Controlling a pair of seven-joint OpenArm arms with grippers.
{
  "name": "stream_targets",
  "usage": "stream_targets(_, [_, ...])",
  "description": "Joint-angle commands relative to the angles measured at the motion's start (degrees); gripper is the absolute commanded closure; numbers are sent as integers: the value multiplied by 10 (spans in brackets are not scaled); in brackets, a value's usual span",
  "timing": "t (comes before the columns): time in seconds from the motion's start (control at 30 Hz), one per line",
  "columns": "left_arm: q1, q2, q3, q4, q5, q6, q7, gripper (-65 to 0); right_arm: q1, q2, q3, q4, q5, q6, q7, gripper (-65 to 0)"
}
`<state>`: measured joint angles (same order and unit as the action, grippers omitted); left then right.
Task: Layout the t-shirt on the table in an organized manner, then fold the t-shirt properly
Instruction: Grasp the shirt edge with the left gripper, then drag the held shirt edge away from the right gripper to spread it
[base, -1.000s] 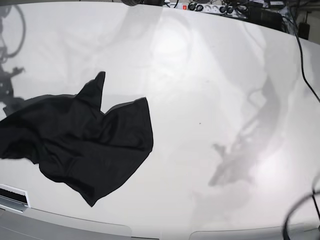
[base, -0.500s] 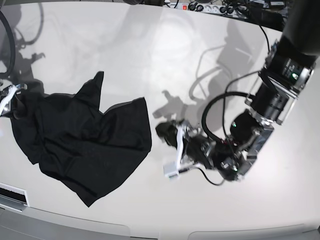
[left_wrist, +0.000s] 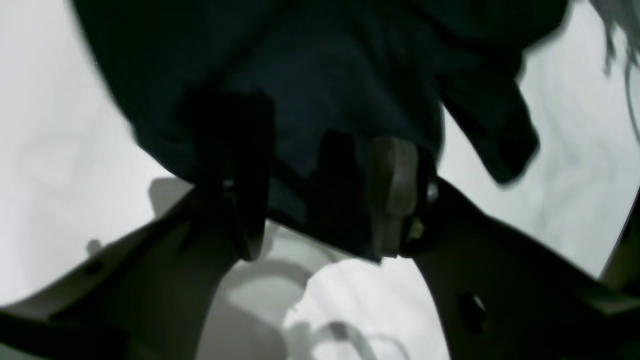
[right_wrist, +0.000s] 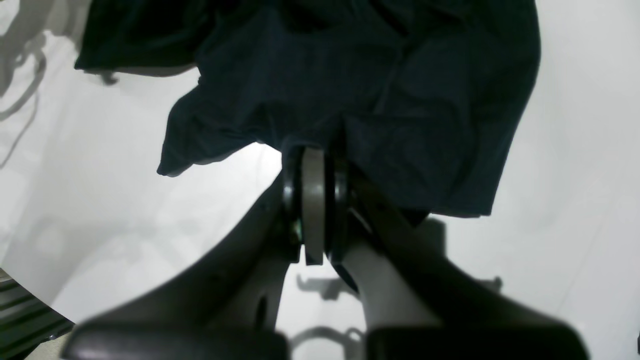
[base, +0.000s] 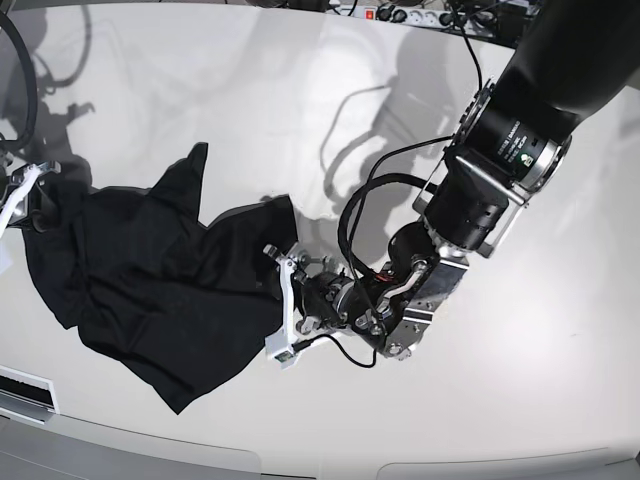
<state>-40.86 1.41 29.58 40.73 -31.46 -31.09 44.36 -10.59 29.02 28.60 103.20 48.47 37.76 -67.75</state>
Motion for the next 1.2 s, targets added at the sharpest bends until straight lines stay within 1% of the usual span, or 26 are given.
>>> stream_targets(0.0, [-20, 16, -3, -8, -6, -4, -18, -329, 6, 13, 5, 9, 6, 2, 10, 0])
stream_targets(0.07, [-17, 29, -3, -38, 9, -4, -36, -324, 6, 13, 5, 9, 6, 2, 10, 0])
stream_targets(0.1, [-16, 35, -3, -53, 15, -4, -44, -307, 6, 13, 5, 9, 6, 2, 10, 0])
stream_targets(0.17, [-13, 44, -3, -79, 25, -4, -66, -250, 6, 13, 5, 9, 6, 2, 10, 0])
stream_targets(0.23, [-4, 45, -3, -95, 36, 3, -104, -182, 6, 13, 5, 9, 6, 2, 10, 0])
stream_targets(0.27, [3, 45, -3, -96, 48, 18, -122, -135, 6, 13, 5, 9, 5, 2, 8, 0])
stream_targets(0.33, [16, 45, -3, -96, 70, 63, -138, -10, 6, 13, 5, 9, 2, 2, 6, 0])
stream_targets(0.37, [22, 45, -3, -96, 77, 79, -140, 0, 6, 13, 5, 9, -6, 2, 6, 0])
stream_targets(0.4, [29, 45, -3, -96, 77, 85, -139, 0, 6, 13, 5, 9, -11, 2, 6, 0])
stream_targets(0.5, [50, 43, -3, -96, 76, 84, -134, 0, 6, 13, 5, 9, -10, 2, 11, 0])
stream_targets(0.57, [63, 43, -3, -96, 74, 72, -111, 0, 6, 13, 5, 9, -7, 2, 12, 0])
stream_targets(0.67, [82, 41, -3, -96, 72, 45, -45, 0, 6, 13, 5, 9, -8, 2, 11, 0])
stream_targets(0.83, [85, 11, 19, -96, 72, 41, 55, 0, 6, 16, 5, 9, -9, 2, 10, 0])
stream_targets(0.97, [75, -35, 39, -96, 62, 42, 106, 0, 6, 16, 5, 9, -9, 2, 10, 0])
stream_targets(1.1, [69, -95, 46, -96, 28, 41, 152, 0, 6, 16, 5, 9, -11, 2, 10, 0])
stream_targets(1.17, [69, -126, 46, -96, 11, 40, 167, 0, 7, 16, 5, 9, -24, 2, 10, 0])
